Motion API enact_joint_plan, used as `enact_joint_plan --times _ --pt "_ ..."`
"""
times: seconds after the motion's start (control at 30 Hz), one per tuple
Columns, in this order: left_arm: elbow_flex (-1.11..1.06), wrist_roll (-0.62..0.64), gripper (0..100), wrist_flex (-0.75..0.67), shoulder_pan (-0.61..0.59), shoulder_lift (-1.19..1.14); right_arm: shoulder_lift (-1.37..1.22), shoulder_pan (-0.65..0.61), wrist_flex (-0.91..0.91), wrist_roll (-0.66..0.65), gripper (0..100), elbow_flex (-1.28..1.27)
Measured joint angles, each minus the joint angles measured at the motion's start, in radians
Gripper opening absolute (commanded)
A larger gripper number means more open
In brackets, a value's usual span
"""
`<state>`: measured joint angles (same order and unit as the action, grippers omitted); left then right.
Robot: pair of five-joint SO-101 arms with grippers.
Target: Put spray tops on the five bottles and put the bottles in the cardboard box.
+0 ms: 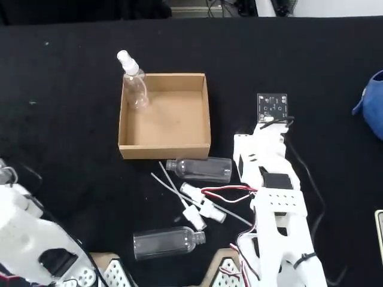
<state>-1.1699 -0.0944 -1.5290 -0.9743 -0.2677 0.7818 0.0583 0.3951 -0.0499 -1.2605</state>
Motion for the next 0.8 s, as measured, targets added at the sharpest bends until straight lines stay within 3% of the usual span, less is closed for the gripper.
enact_joint_plan --times 0.27,0.6,0.8 --pt "-0.218 0.000 3 0.003 0.219 0.331 0.000 0.000 0.000 0.000 6.4 0.000" --pt "-0.210 0.000 3 0.400 0.511 0.618 0.000 0.000 0.000 0.000 6.4 0.000" --pt "-0.210 0.000 3 0.456 0.677 0.713 0.000 0.000 0.000 0.000 6.4 0.000"
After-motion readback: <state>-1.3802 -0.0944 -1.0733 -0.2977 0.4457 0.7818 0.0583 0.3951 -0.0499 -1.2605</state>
